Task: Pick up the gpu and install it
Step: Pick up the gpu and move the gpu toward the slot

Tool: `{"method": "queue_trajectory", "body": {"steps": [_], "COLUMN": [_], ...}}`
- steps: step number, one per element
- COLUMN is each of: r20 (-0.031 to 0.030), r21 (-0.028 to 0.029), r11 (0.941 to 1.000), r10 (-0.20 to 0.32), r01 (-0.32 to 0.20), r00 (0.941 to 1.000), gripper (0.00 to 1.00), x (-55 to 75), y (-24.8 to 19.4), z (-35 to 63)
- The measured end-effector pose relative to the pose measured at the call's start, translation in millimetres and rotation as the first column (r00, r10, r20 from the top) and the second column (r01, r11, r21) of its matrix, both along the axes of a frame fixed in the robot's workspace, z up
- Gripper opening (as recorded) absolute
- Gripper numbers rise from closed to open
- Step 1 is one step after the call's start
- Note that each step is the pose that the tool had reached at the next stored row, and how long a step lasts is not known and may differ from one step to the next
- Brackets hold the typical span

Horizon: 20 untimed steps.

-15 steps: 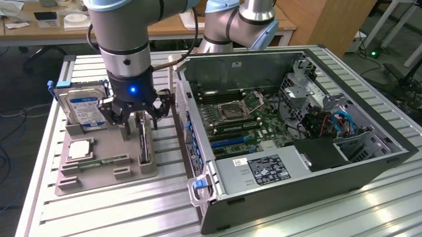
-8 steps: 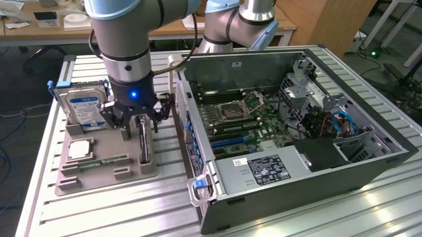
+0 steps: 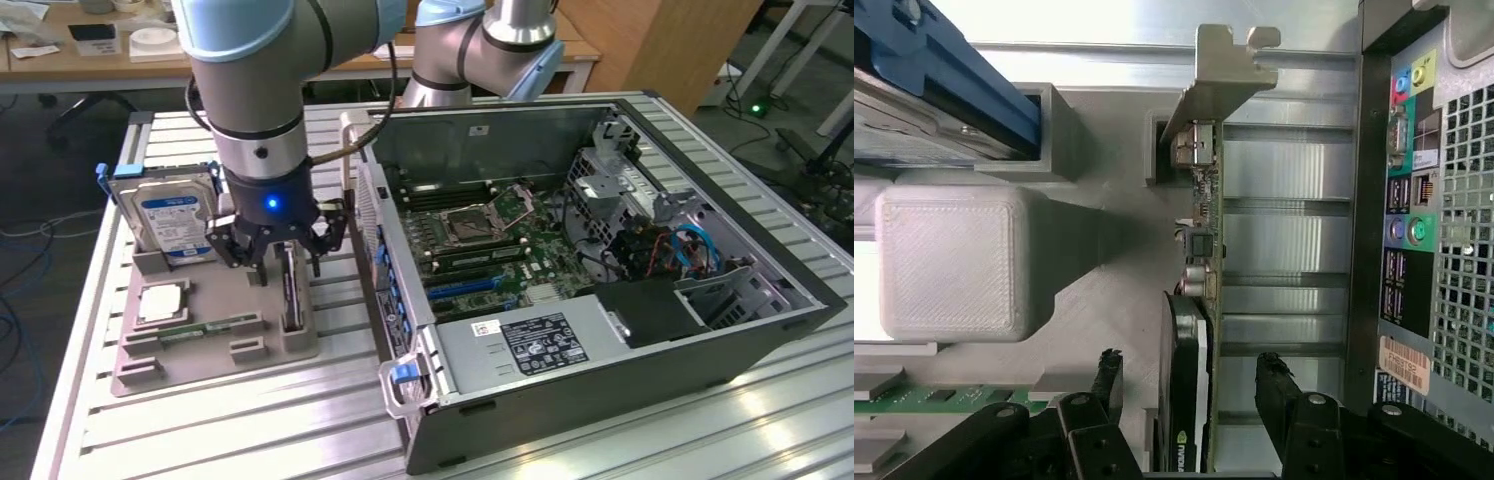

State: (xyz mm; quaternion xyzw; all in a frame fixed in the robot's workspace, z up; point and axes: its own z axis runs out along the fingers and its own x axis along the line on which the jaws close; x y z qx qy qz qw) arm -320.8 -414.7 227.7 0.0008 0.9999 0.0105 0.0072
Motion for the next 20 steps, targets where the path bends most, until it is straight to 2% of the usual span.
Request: {"method": "queue_trajectory", "body": {"steps": [10, 20], "r20": [0.0001, 0.0], "r21": [-0.0019, -0.0023], "r11": [1.0, 1.0], "r10": [-0.007, -0.007], "r01": [0.007, 0.007], "r00": [1.0, 1.0], "gripper": [0.65, 0.65], "x": [-0.6, -0.6], "y": [2.1, 2.1], "z": [-17.5, -17.8]}}
